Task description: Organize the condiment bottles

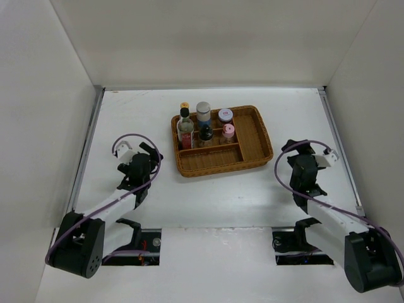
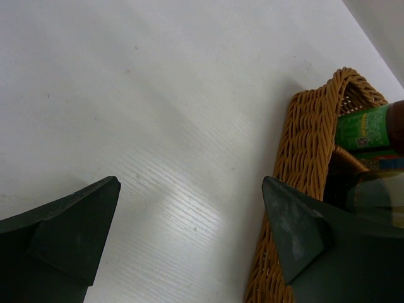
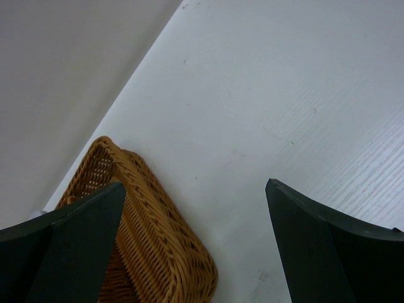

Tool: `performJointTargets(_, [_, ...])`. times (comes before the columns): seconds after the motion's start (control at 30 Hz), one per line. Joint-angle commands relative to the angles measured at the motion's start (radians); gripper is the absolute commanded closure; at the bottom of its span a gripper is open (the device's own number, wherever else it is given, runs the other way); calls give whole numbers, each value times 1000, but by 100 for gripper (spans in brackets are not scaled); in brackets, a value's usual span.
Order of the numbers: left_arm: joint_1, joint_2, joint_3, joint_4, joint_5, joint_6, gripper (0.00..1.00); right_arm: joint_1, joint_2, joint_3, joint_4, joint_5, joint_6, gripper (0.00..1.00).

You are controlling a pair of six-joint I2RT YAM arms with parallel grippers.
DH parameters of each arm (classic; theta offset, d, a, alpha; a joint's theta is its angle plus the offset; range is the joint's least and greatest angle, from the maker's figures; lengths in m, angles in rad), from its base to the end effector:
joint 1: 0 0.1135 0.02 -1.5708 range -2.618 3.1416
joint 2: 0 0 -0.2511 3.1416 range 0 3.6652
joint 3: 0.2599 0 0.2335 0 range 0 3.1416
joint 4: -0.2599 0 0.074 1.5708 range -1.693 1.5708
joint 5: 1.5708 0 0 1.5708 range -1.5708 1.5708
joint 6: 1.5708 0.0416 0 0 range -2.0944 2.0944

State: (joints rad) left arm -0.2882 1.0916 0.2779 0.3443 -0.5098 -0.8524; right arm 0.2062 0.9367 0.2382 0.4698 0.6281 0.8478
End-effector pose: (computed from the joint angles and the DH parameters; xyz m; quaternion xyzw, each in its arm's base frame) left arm 0.1987 -0.0377 0.1636 -0.3563 0.7553 -0.0925 0.5422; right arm 0.1885 0.0145 0.1922 0.4172 0.6463 0.0883 0.6328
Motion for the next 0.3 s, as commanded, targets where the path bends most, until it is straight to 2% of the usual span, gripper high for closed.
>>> performJointTargets(0.0, [7, -47, 43, 7, -22, 3, 0, 25, -1, 6, 84, 31, 13, 0])
performJointTargets(0.27, [7, -73, 92, -79, -41, 12, 0, 68, -15, 27, 84, 45, -29, 0])
